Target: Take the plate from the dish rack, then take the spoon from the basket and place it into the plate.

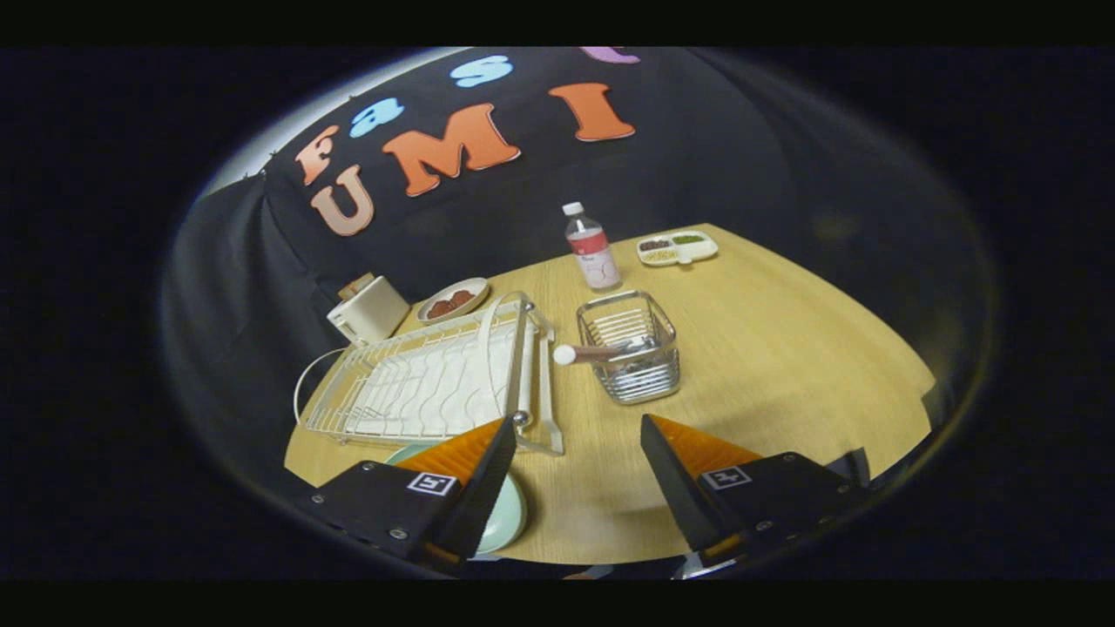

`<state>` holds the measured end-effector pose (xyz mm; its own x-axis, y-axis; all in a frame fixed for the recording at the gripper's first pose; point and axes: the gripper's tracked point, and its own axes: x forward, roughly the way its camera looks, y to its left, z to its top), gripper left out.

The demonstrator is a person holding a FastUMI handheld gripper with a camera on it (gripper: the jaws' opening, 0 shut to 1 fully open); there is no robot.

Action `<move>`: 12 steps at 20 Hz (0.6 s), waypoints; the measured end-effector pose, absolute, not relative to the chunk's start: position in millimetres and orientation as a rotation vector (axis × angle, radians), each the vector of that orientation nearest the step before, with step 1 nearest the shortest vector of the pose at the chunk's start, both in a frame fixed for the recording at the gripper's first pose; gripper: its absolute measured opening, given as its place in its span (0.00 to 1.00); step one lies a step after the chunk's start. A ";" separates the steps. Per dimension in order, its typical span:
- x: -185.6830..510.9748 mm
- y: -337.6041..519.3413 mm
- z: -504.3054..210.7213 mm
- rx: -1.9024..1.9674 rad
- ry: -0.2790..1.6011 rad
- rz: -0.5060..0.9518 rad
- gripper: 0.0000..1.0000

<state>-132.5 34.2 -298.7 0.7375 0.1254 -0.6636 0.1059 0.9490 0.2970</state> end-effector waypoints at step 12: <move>-72.6 18.1 -302.8 0.060 0.633 -0.020 0.62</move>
<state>-72.6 18.1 -302.8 0.8064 -0.0002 -0.5914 0.0366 0.9981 0.0497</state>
